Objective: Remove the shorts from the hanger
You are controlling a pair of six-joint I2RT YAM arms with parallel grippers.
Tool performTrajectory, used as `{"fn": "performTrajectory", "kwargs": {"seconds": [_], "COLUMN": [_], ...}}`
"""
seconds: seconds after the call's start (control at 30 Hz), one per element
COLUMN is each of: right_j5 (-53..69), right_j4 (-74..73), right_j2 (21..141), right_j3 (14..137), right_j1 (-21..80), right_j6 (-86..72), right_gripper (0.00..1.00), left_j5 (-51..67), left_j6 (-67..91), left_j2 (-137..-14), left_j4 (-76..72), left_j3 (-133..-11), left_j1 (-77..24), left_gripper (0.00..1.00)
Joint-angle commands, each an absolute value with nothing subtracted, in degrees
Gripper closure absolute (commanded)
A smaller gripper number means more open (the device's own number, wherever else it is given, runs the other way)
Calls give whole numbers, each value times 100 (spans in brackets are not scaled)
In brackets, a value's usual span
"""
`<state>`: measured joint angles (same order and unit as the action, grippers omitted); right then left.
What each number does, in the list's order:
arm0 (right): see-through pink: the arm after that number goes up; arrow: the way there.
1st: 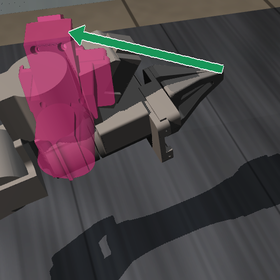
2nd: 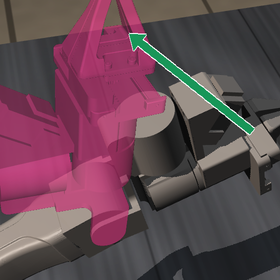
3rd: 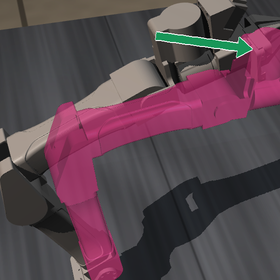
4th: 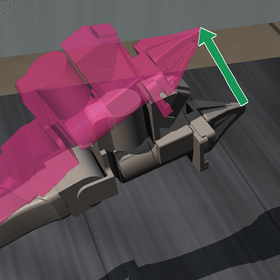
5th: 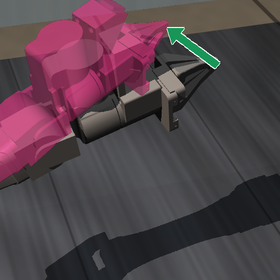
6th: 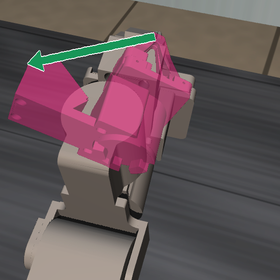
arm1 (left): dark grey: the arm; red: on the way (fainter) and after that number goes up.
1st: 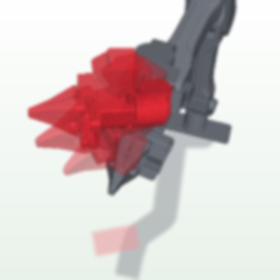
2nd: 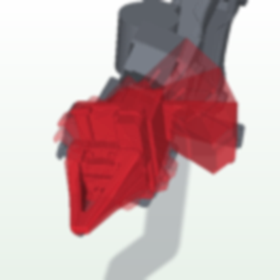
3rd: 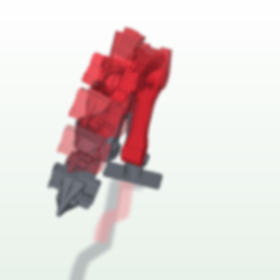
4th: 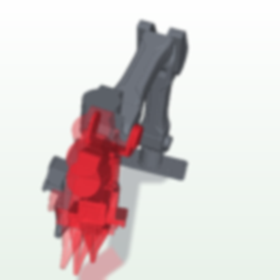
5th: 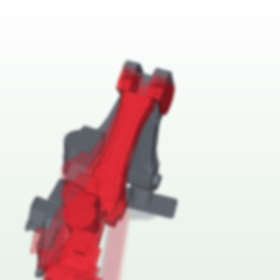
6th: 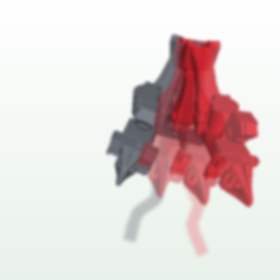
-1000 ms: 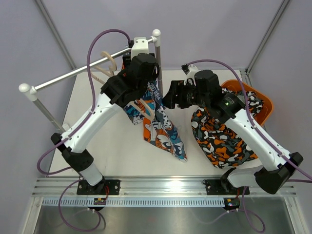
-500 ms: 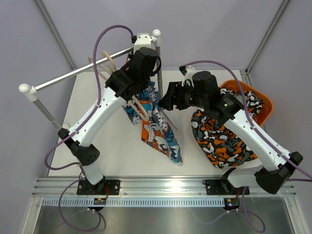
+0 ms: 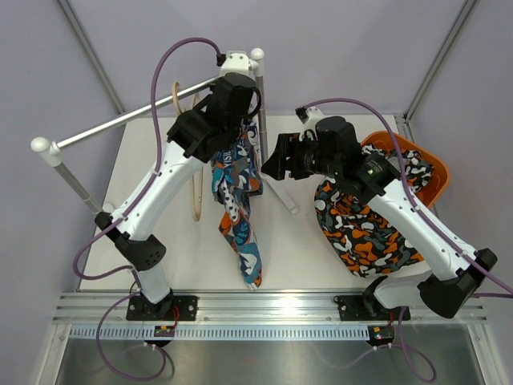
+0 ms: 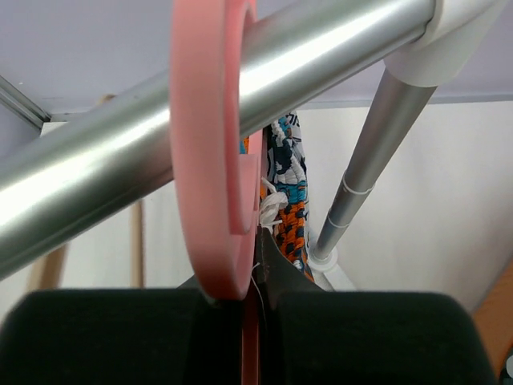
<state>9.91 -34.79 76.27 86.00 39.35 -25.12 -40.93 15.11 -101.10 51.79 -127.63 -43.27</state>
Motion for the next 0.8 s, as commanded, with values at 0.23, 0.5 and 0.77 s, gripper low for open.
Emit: {"fn": "performTrajectory", "kwargs": {"seconds": [0.23,0.5,0.77], "right_j5": [650,466,571], "right_j4": [-3568,-3647,-3700], "right_j2": [7998,8121,8261], "right_j3": [9298,9518,9729], "right_j1": [3990,3920,3604], "right_j6": [-2233,-2145,-2092], "right_gripper": [21,20,19], "left_j5": [-3192,-2725,-2102], "left_j6": [888,721,852], "left_j2": [-9088,-8965,-8473], "left_j4": [5256,5853,6012], "left_j3": [-12753,-12946,-12104], "left_j1": [-4298,-4289,-4298], "left_gripper": [100,100,100]}}
